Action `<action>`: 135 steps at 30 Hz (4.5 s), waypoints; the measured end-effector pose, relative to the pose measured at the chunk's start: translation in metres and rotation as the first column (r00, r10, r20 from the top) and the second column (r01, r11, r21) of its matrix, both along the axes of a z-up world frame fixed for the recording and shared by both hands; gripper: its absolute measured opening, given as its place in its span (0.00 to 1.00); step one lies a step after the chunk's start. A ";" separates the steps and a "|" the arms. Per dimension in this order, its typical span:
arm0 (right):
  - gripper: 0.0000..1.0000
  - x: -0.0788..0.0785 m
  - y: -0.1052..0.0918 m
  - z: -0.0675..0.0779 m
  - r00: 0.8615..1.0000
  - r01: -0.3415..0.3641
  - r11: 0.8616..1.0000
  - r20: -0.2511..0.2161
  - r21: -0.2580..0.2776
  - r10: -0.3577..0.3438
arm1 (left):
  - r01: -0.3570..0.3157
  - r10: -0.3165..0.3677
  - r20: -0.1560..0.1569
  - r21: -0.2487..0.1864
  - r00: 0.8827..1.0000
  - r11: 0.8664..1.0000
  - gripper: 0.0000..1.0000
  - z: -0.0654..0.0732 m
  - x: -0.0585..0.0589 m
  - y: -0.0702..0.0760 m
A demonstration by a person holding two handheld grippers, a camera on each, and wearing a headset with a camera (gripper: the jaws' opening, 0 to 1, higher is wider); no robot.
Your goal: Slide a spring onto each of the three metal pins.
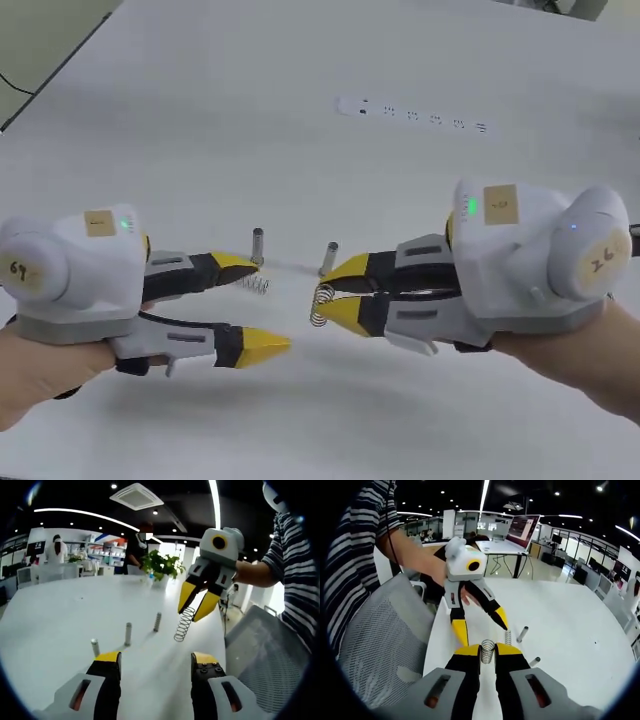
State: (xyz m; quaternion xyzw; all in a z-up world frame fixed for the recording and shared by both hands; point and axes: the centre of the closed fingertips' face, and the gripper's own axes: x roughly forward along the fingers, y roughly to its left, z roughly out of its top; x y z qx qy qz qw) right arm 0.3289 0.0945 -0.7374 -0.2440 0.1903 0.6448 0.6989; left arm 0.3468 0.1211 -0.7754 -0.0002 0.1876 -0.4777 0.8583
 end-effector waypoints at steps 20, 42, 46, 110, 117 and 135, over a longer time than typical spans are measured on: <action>0.08 0.016 -0.011 -0.013 0.996 0.085 0.996 0.015 -0.005 -0.085 | -0.174 0.173 -0.040 -0.017 0.984 0.985 0.96 -0.003 0.005 0.046; 0.08 0.093 -0.013 -0.001 0.935 0.345 0.935 0.051 0.084 -0.350 | -0.219 0.218 -0.049 -0.007 0.975 0.976 0.98 -0.004 -0.005 0.063; 0.08 0.103 -0.009 -0.005 0.929 0.366 0.927 0.032 0.087 -0.369 | -0.226 0.225 -0.053 -0.008 0.973 0.974 0.98 -0.004 -0.007 0.065; 0.17 0.095 -0.010 -0.071 0.928 0.366 0.928 -0.055 -0.067 -0.370 | -0.246 0.245 -0.057 -0.005 0.968 0.969 0.98 -0.005 -0.008 0.076; 0.16 0.094 -0.010 -0.059 0.913 0.396 0.918 -0.102 -0.013 -0.395 | -0.241 0.240 -0.060 0.001 0.969 0.971 0.98 -0.006 -0.008 0.076; 0.15 0.073 0.000 -0.041 0.894 0.412 0.909 -0.219 0.063 -0.390 | -0.216 0.217 -0.046 0.020 0.975 0.976 0.98 0.001 -0.006 0.075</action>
